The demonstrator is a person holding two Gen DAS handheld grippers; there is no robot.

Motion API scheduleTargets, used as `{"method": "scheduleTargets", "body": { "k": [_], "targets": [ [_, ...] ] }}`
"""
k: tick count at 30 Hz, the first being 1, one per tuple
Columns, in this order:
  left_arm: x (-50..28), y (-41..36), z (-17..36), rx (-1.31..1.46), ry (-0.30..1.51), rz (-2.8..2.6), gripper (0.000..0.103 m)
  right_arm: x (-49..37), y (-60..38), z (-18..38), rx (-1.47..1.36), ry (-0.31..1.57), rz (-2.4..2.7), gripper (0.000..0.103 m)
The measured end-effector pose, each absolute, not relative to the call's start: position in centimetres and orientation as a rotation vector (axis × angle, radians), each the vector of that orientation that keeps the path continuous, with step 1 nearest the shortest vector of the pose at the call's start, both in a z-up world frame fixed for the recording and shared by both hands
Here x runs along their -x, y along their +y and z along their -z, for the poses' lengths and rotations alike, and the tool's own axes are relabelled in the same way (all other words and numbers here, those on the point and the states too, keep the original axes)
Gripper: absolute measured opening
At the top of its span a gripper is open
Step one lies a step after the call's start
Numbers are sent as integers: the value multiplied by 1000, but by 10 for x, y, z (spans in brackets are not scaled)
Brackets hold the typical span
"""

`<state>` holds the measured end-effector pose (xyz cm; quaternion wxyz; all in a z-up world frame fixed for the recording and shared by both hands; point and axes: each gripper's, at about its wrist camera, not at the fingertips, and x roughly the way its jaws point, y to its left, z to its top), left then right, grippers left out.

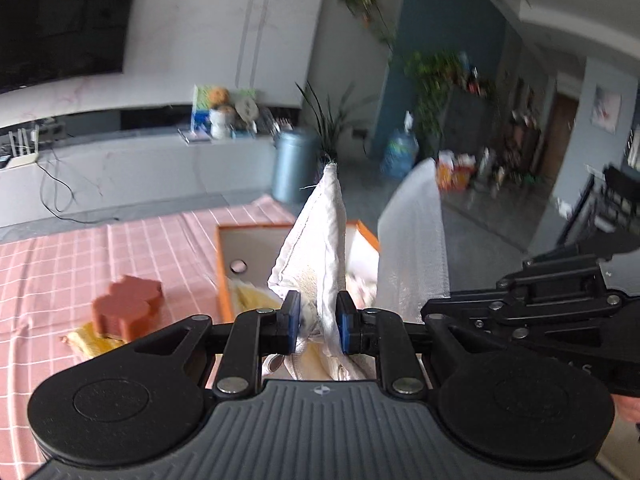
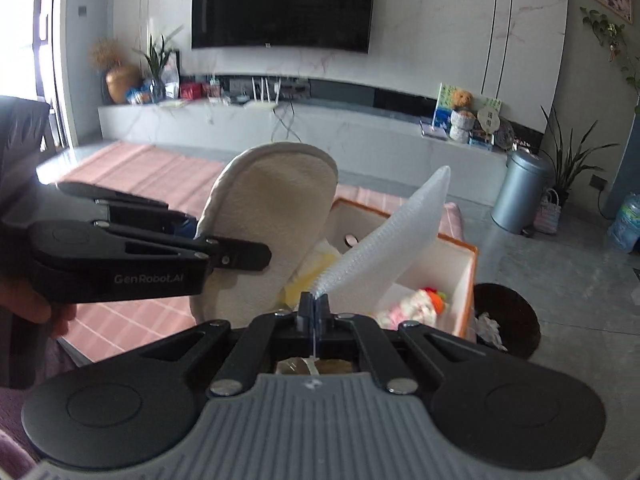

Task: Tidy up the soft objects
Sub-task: 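Carry the white pad and clear bag into the box and release both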

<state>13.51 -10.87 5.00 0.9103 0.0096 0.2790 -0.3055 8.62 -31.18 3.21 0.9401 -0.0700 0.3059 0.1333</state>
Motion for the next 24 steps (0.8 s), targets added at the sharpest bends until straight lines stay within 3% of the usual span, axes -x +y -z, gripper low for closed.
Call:
{"method": "scheduleTargets", "body": {
  "k": [19,24],
  "targets": [
    [-164,-159,7,-307,760,646,22,-149,-330,33,151,918,-272,0],
    [-164,-161,15,-340,784,631,29,-158,-329,43,161,959,-264,0]
  ]
}}
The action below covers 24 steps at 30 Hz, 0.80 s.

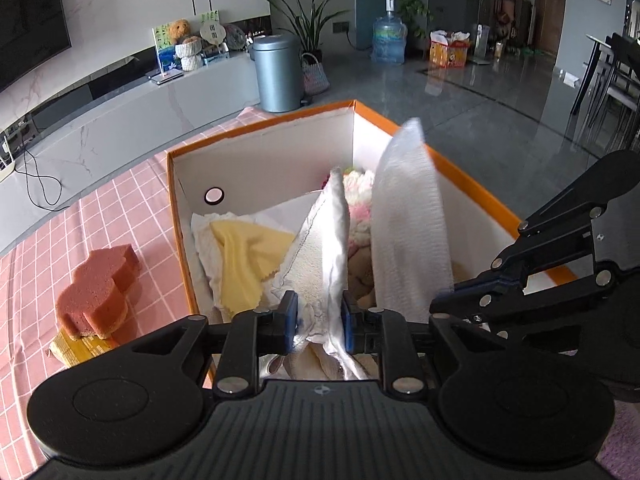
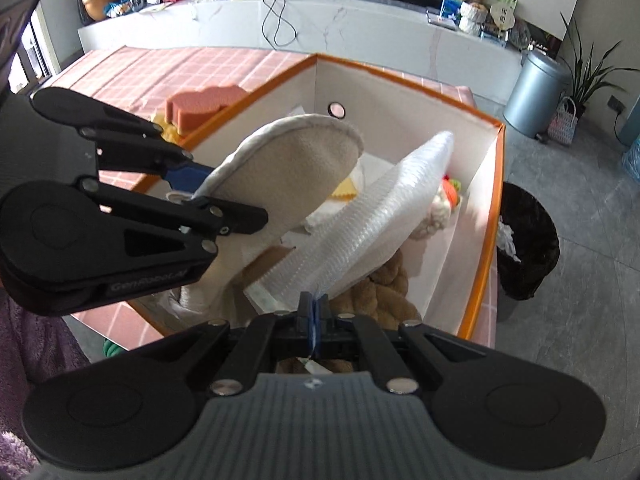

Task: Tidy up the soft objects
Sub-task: 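Carry the white pad and clear bag into the box and release both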

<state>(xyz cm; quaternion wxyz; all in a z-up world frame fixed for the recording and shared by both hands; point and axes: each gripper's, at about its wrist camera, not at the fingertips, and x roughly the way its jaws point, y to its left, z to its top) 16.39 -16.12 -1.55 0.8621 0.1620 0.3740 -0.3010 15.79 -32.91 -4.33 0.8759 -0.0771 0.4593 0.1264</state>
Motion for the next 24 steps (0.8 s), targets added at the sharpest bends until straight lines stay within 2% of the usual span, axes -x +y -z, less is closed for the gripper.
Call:
{"method": "scheduleTargets", "body": {
  "k": [7,9,11,13,15,20,24],
  "targets": [
    [-165,-159,15,-332,789,626,43,-161,-326,52,195,980,-261,3],
    [-165,-156,15,-319,789,628,48,-160,-325,52,206,979,-258,3],
    [-165,-152,14,-295,783,635,60,-158,-327,52,212,976,-256,5],
    [-165,-149,11,-269,781,643,64,-156,-327,49,219,970,-253,13],
    [-163,-146,7,-244,776,651,68,-153,-326,45,232,956,-248,30],
    [-160,-132,-5,-159,754,673,80,-140,-324,34,269,917,-240,42],
    [-156,-120,-16,-83,733,679,83,-131,-325,22,291,887,-223,51]
  ]
}}
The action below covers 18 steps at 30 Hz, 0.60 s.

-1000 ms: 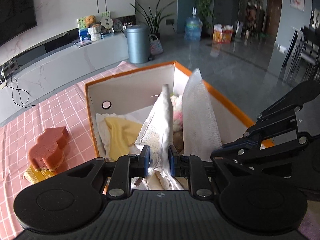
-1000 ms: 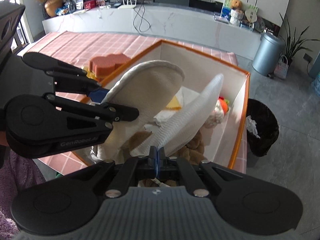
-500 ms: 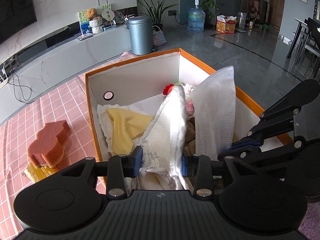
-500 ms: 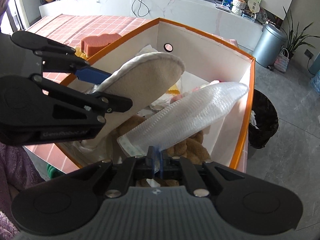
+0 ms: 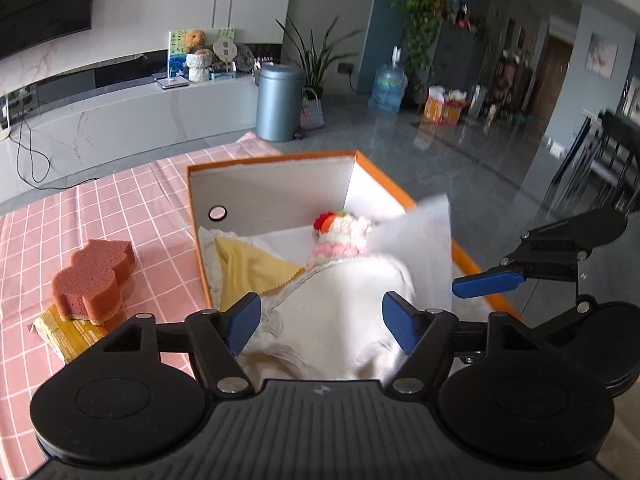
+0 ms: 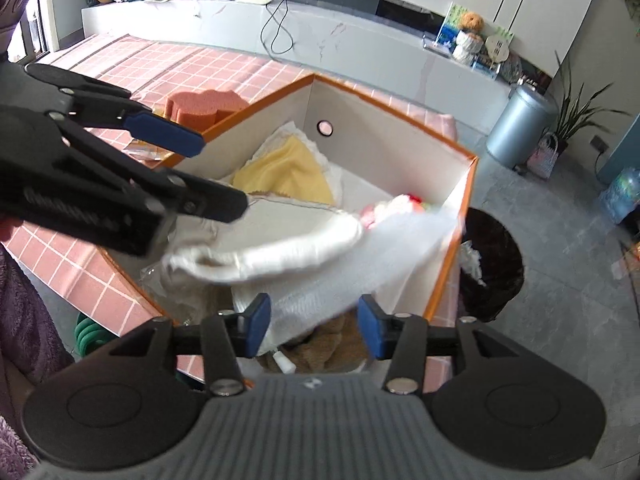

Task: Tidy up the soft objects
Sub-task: 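Carry the white pad and clear bag into the box and release both, then withdraw both tools from the box toward the orange sponge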

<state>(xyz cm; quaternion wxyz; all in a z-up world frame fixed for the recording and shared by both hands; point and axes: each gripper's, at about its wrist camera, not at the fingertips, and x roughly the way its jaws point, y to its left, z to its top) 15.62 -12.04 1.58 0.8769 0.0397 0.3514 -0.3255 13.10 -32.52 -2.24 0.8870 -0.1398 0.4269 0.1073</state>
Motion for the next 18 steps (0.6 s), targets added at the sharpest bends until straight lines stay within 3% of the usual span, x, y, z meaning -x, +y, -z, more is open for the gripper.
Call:
{"method": "scheduleTargets", "body": {
  "k": [4,18],
  "targets": [
    [-157,-103,-25,-4,709,677,83,-124,-325,13,301,866,-201,57],
    [-147,-76,-40,20,634,578,83,-117,-318,-6,268,813,-189,58]
  ]
}}
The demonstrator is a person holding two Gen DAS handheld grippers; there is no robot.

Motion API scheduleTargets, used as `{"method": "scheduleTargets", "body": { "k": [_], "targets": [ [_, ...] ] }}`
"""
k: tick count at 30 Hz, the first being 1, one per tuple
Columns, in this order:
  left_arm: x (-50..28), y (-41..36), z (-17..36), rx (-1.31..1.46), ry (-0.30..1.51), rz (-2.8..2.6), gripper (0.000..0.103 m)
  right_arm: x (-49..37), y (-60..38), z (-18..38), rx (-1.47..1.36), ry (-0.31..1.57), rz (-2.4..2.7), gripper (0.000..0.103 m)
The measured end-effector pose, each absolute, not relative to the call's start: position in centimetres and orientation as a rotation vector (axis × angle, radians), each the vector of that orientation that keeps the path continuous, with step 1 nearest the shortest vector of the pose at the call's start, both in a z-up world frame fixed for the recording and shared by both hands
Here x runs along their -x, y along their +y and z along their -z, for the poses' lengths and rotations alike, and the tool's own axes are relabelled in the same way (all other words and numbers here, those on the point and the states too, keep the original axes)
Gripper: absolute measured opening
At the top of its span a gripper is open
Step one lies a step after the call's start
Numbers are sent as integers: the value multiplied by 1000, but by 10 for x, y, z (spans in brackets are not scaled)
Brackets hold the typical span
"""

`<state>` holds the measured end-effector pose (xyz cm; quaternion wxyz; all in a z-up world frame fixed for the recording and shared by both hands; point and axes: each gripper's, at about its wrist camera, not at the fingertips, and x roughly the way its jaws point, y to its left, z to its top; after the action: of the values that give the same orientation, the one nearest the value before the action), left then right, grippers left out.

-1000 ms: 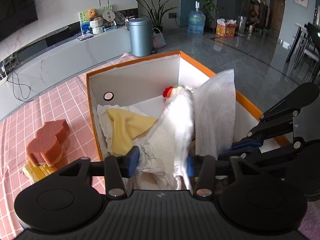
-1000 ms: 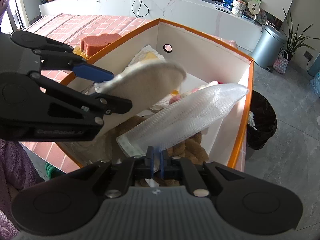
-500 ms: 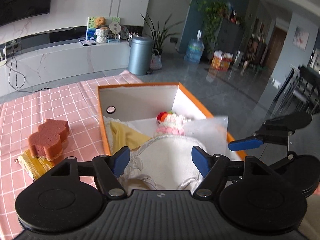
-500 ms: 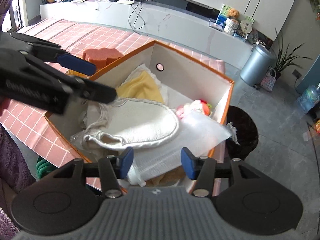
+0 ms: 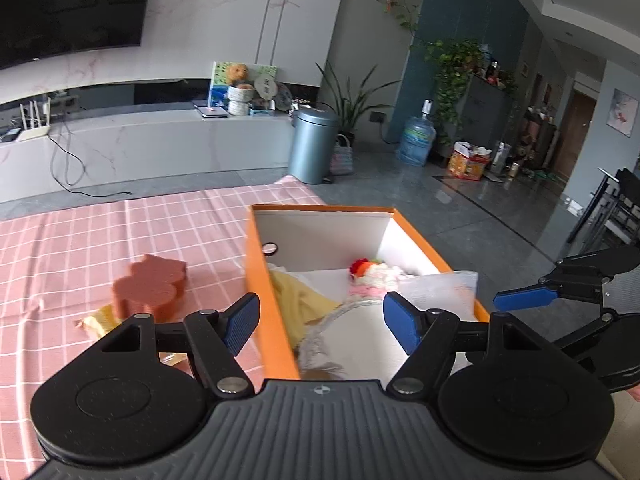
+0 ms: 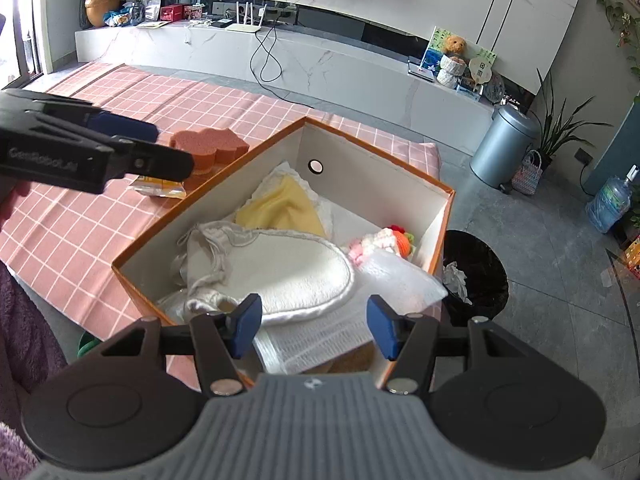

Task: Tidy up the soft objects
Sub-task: 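Withdraw both tools from the box toward the orange sponge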

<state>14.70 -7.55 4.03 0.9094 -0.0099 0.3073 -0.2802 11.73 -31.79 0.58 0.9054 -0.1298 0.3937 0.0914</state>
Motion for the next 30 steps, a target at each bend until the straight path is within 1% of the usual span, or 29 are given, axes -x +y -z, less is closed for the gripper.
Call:
{"method": "scheduleTargets", "body": {
  "k": [4,10,12,17,21,30],
  "targets": [
    [-146,-67,-36,21,640,551,83,-141,-319,8,178,883,-180,58],
    [-145,-53,-28,40,659,524,83,-181,-327,48,38,1036,-133,58],
    [-146,-50,-26,40,663,516,83,-188,-327,59,21,1073,-126,57],
    [-150,-43,-20,52,675,509,83,-193,-320,67,43,1098,-126,58],
    [-150,-36,-18,59,671,505,83,-185,-319,50,76,1046,-118,58],
    [-149,-10,-24,120,605,459,81,-160,-287,-13,111,773,-178,58]
  ]
}}
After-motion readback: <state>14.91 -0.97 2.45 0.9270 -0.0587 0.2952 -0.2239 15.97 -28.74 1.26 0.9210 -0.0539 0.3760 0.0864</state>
